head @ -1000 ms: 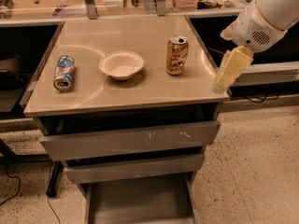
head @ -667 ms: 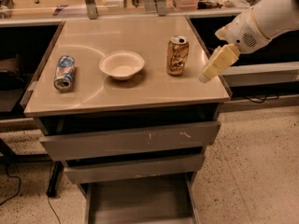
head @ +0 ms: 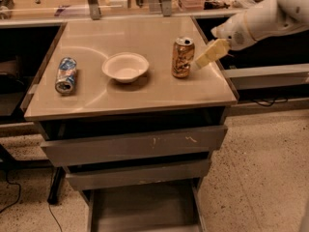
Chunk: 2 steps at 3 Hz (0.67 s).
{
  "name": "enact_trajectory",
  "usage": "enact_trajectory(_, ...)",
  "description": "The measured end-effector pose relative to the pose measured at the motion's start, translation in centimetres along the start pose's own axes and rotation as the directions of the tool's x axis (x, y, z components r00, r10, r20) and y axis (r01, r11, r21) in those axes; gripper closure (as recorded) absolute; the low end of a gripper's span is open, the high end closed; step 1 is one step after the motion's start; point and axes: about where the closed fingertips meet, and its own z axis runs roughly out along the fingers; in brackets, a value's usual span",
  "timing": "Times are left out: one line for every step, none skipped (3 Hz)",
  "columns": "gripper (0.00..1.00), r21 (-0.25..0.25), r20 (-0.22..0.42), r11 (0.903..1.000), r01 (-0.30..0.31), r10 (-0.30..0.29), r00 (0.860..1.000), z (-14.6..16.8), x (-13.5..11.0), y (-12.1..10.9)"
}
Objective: Place orange can into bottom drawer
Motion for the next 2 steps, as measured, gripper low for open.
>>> enact_trajectory(0.00, -0.024, 0.051, 0.9995, -0.021, 0.022, 0.998, 2.37, -1.01, -1.72)
enact_trajectory(0.00, -0.030, 0.049, 0.9995, -0.013, 0.015, 0.999, 2.99, -1.03, -1.61)
